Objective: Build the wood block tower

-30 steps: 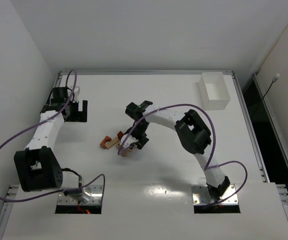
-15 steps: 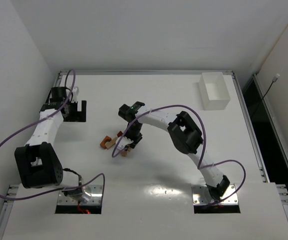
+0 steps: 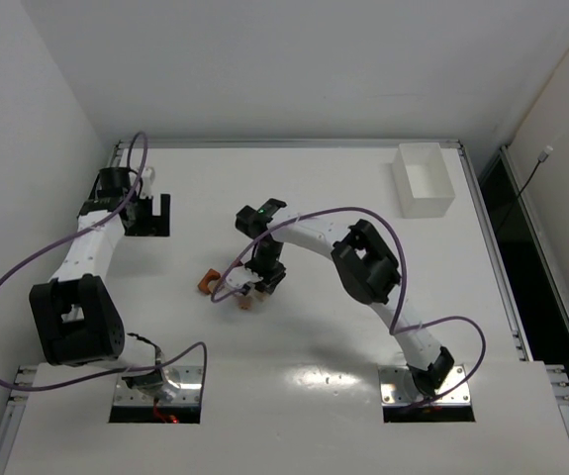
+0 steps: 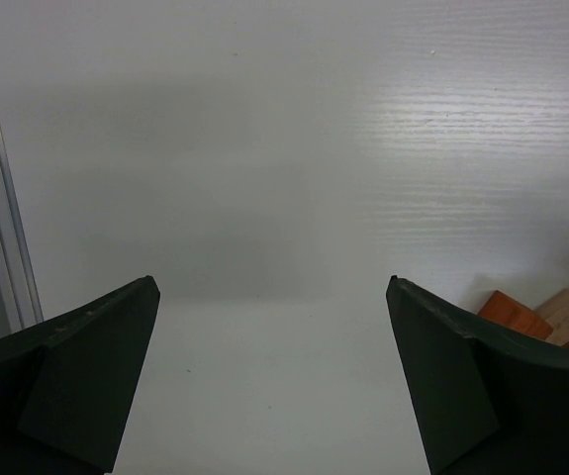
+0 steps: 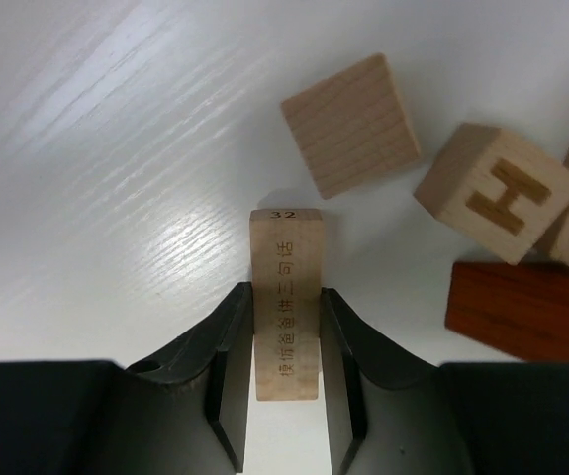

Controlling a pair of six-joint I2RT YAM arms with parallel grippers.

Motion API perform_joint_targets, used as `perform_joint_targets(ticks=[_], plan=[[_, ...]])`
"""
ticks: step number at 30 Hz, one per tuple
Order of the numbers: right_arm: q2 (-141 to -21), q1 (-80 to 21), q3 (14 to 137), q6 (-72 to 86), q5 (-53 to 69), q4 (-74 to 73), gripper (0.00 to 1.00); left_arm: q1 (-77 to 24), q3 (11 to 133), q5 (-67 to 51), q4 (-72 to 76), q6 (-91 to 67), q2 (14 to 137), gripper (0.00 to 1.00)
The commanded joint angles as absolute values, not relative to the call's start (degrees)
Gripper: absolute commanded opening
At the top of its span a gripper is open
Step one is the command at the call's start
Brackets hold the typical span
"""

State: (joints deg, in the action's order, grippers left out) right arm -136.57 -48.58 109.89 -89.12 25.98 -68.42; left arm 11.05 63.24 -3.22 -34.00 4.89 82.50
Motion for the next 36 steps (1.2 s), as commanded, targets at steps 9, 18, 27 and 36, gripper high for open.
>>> perform_joint_targets(ticks=[9, 18, 27, 36], plan=[[-117.08, -44.22, 107.21, -27.72, 19.09, -40.44, 0.00, 7.65, 63.02, 3.42, -28.57, -4.39, 78.58, 1.00], [-119.54, -36.30, 107.77, 14.22, -0.42, -42.72, 0.00, 2.82, 63.01, 10.37, -28.04, -10.01, 77.87, 1.00], [-115.93, -36.91, 98.71, 37.77, -13.10, -44.82, 0.00, 0.88, 63.63, 11.69, -29.36, -9.49, 79.10, 1.00], [-116.01, -39.11, 92.11, 49.39, -11.77, -37.80, 0.00, 0.88, 62.58, 11.07, -28.83, -9.49, 79.63, 1.00]])
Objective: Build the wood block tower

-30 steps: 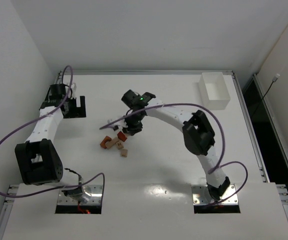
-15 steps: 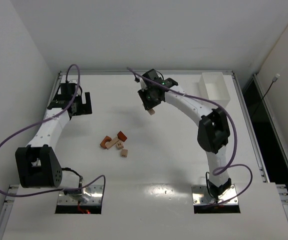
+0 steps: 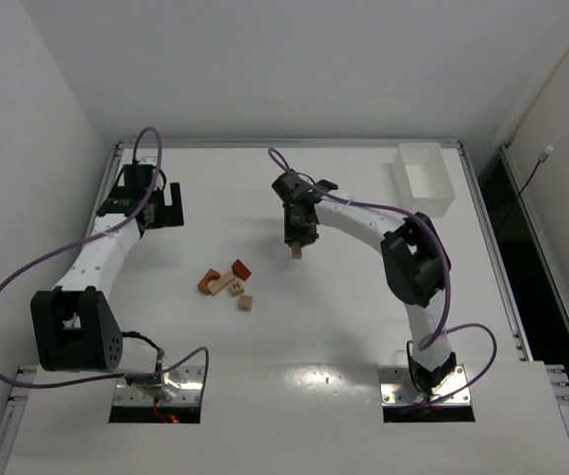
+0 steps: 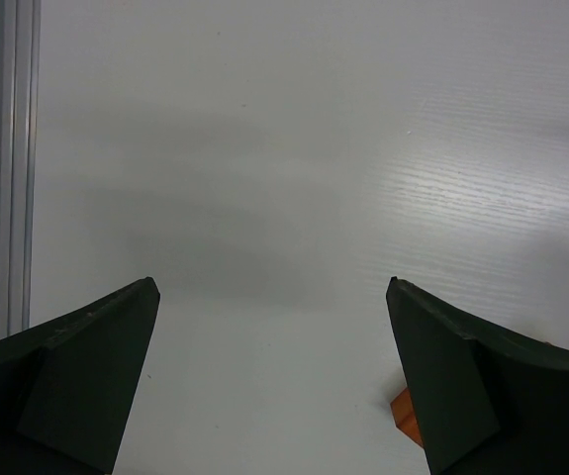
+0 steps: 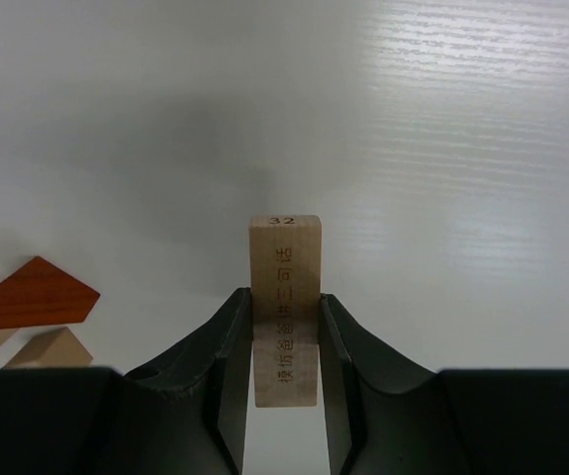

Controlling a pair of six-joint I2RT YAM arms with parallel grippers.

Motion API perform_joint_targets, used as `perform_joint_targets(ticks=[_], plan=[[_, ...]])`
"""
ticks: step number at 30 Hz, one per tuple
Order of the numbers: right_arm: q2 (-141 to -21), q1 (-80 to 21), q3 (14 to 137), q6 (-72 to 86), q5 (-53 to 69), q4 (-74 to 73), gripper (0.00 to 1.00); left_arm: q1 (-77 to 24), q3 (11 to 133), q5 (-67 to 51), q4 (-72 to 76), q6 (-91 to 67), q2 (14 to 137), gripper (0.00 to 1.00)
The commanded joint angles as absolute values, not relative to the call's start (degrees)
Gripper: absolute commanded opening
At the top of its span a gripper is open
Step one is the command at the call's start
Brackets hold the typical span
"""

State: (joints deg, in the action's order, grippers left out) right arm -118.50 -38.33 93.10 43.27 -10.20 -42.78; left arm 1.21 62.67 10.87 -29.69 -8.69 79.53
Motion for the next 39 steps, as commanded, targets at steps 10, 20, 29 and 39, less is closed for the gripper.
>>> perform_joint_targets(ticks=[10, 20, 29, 39], plan=[[-119.70, -38.58, 90.89, 46.05, -14.33, -31.30, 0.00, 0.88, 62.05, 10.37, -27.77, -8.44, 80.15, 1.00], [-122.34, -38.06, 92.64, 42.71, -16.35, -32.52, 0.00, 0.88, 62.05, 11.42, -27.25, -7.91, 80.68, 1.00], [-122.34, -37.45, 90.35, 43.24, -18.98, -32.70, 0.00, 0.88, 61.52, 11.43, -26.72, -7.91, 81.74, 1.00], [-125.94, -34.99, 91.41, 40.61, -17.84, -30.15, 0.11, 0.88, 61.52, 11.43, -26.72, -7.91, 82.27, 1.00]])
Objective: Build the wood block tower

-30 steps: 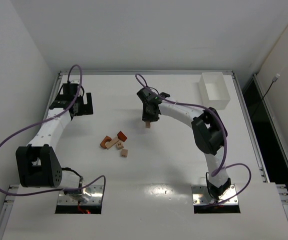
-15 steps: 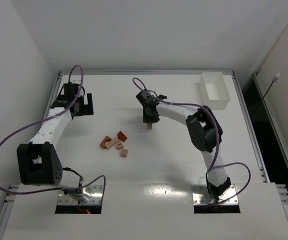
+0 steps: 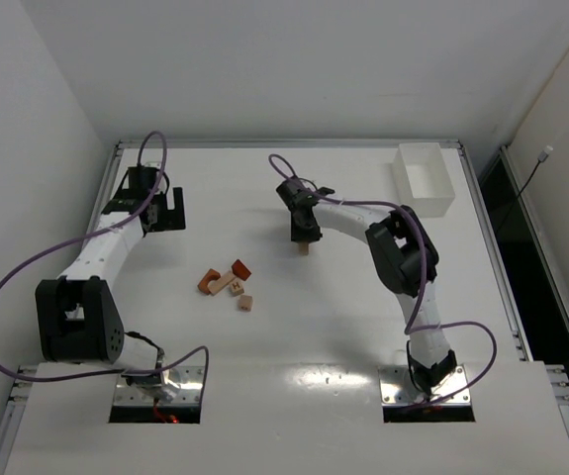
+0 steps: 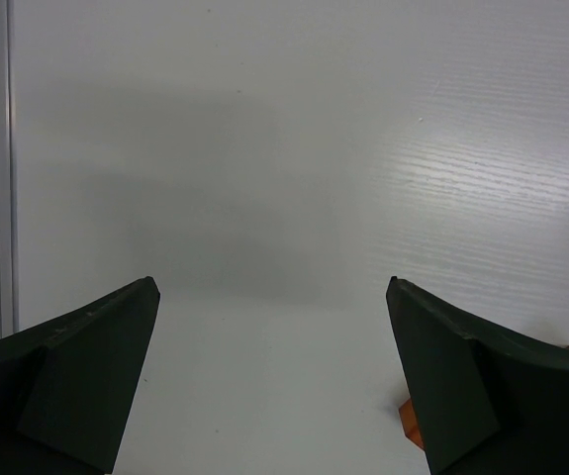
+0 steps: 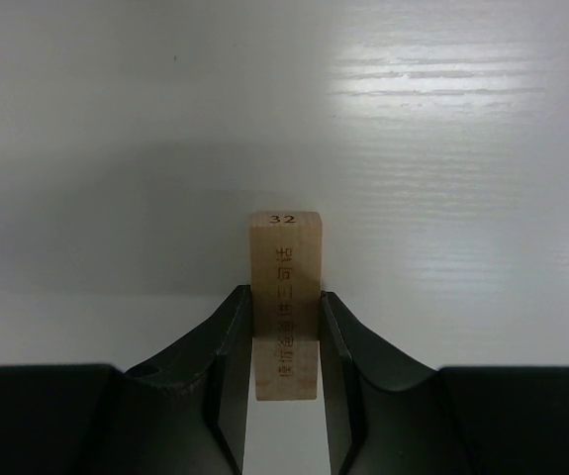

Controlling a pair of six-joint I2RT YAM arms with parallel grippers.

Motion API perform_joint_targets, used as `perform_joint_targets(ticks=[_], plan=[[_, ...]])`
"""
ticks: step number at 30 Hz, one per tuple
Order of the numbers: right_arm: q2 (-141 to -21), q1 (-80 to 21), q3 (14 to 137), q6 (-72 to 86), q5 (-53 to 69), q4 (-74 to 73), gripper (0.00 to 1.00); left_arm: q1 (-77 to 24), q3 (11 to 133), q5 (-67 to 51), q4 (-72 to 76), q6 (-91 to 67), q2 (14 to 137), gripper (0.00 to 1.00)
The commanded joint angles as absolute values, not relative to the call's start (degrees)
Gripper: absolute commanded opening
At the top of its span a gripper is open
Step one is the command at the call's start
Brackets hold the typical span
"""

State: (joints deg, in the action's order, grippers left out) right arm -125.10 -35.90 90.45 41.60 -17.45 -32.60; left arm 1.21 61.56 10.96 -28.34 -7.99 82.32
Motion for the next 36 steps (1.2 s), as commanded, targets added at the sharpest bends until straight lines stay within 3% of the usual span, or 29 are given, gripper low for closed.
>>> perform_joint_targets(ticks=[1, 6, 7, 9, 10, 13, 20, 28, 33, 36], plan=[[-125.95, -34.98, 91.41, 40.61, -17.84, -30.15, 0.15, 0.88, 61.52, 11.43, -26.72, -7.91, 82.87, 1.00], [-126.56, -34.98, 92.46, 39.47, -16.44, -29.01, 0.29, 0.88, 61.52, 11.43, -26.72, -7.91, 83.40, 1.00], [-126.56, -34.98, 92.46, 39.46, -15.74, -28.48, 0.38, 0.88, 61.52, 11.43, -26.72, -7.39, 83.41, 1.00], [-126.04, -34.98, 92.46, 38.24, -14.43, -27.78, 0.47, 0.88, 62.05, 10.20, -26.72, -7.38, 83.41, 1.00], [-125.25, -34.98, 92.46, 37.45, -14.41, -27.77, 0.57, 0.88, 62.05, 9.15, -26.72, -6.86, 83.41, 1.00], [-122.88, -36.29, 90.98, 35.60, -14.94, -26.20, 0.69, 0.88, 62.05, 7.39, -26.72, -5.81, 82.71, 1.00], [-106.55, -36.83, 82.37, 29.46, -10.20, -24.26, 0.71, 0.35, 58.89, -0.51, -29.61, -5.19, 75.25, 1.00], [-85.27, -34.20, 73.22, 15.57, -10.54, -23.64, 0.76, -10.53, 51.24, -2.21, -35.33, -3.08, 62.94, 0.97], [-78.85, -27.96, 68.56, 7.48, -15.82, -26.27, 0.76, -15.37, 53.96, -4.04, -39.02, -2.37, 67.40, 0.90], [-76.04, -23.84, 67.24, 7.47, -13.54, -28.56, 0.68, -18.80, 55.19, -6.49, -40.60, -1.85, 71.71, 0.84]])
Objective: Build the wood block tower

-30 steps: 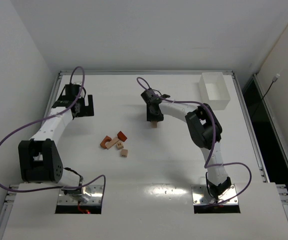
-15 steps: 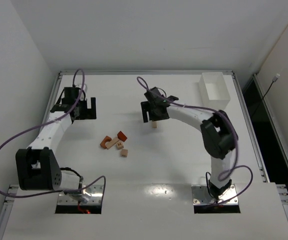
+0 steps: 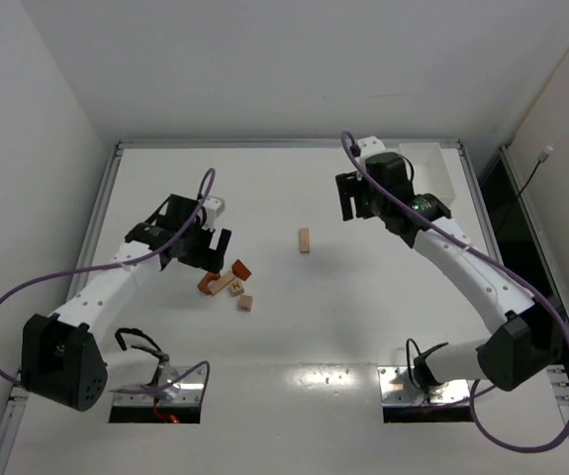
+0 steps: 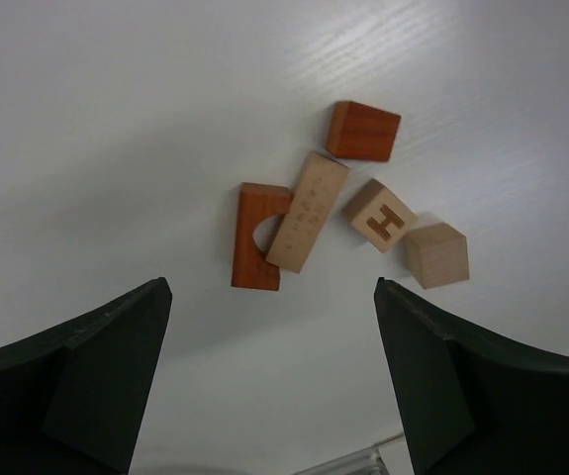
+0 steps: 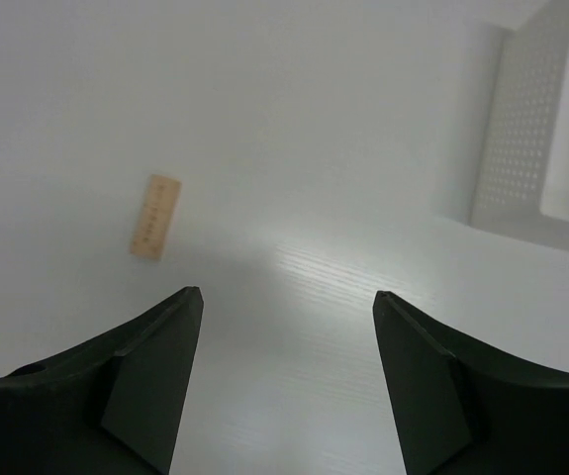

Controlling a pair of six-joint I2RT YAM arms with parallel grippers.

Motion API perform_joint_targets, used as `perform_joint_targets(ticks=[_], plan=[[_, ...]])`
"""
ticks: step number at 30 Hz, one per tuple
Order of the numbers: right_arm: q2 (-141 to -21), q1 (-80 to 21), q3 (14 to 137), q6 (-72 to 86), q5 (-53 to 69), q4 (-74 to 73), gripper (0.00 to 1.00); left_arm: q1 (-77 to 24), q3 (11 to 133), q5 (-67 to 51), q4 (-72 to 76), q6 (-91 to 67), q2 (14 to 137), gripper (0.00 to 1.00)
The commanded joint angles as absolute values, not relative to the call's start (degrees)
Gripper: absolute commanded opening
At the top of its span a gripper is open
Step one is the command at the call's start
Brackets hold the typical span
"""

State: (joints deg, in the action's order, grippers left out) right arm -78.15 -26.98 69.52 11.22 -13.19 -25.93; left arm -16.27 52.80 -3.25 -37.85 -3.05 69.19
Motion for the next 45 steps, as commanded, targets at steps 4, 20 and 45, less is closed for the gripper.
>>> perform_joint_targets(ticks=[4, 20, 45], plan=[[-72.43, -20.57, 64.43, 7.47, -12.22, -28.56, 0.63, -21.26, 56.43, -8.87, -42.53, -0.62, 76.63, 0.65], [-72.15, -12.31, 64.16, 8.00, -4.58, -29.79, 0.63, -23.73, 58.89, -9.76, -45.79, 1.76, 91.31, 0.24], [-76.20, -10.72, 66.97, 8.53, 3.34, -29.79, 0.60, -18.72, 58.97, -4.12, -40.78, 3.60, 95.71, 0.46]])
